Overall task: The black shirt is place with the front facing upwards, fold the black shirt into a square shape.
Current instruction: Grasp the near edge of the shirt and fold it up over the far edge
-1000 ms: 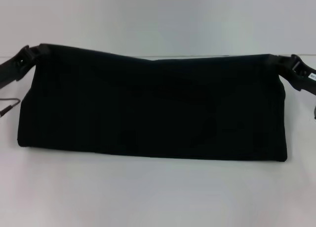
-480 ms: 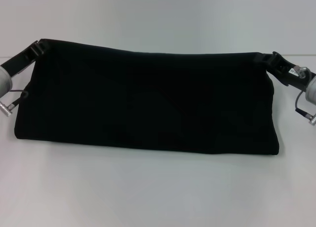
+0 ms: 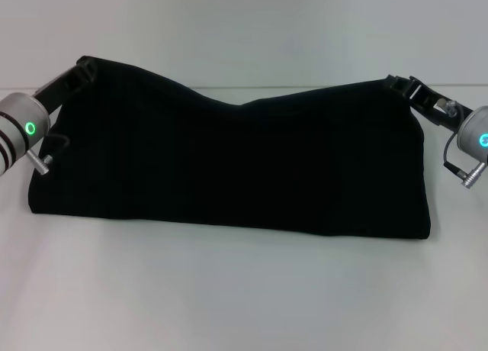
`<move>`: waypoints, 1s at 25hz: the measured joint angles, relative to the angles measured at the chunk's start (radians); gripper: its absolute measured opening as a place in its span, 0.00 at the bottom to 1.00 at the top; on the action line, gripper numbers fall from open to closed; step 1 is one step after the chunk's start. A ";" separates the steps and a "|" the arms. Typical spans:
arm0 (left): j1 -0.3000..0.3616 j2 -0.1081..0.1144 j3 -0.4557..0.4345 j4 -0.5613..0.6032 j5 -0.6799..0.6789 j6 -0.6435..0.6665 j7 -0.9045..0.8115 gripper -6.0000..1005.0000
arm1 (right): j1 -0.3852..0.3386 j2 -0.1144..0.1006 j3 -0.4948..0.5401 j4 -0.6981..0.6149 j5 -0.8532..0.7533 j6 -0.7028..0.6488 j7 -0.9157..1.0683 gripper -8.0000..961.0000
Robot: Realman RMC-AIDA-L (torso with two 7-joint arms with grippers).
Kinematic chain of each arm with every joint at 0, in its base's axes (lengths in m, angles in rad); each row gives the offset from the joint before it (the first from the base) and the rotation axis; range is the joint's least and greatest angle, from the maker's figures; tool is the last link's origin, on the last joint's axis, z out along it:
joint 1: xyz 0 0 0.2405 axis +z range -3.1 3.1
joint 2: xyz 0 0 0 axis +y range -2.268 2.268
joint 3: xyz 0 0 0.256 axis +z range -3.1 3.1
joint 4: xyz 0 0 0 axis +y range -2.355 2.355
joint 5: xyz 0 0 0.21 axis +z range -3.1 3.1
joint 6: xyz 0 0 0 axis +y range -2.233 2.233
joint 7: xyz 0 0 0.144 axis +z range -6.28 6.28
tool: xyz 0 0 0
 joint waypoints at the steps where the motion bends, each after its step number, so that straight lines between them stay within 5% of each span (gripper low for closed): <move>1: 0.000 -0.004 -0.002 -0.003 -0.029 -0.002 0.029 0.07 | 0.001 0.000 0.000 0.009 0.024 0.004 -0.031 0.08; 11: 0.033 -0.016 -0.005 -0.016 -0.168 -0.004 0.081 0.27 | 0.014 0.000 0.002 0.060 0.167 0.095 -0.117 0.42; 15: 0.045 -0.016 0.003 -0.026 -0.170 0.007 0.074 0.43 | 0.014 0.000 -0.001 0.063 0.173 0.097 -0.119 0.53; 22: 0.099 -0.006 0.058 -0.061 -0.160 0.121 0.022 0.67 | -0.008 -0.007 -0.003 0.064 0.169 0.082 -0.108 0.63; 25: 0.143 -0.005 0.121 -0.056 -0.160 0.207 -0.067 0.67 | -0.037 -0.009 -0.032 0.063 0.165 0.039 -0.103 0.63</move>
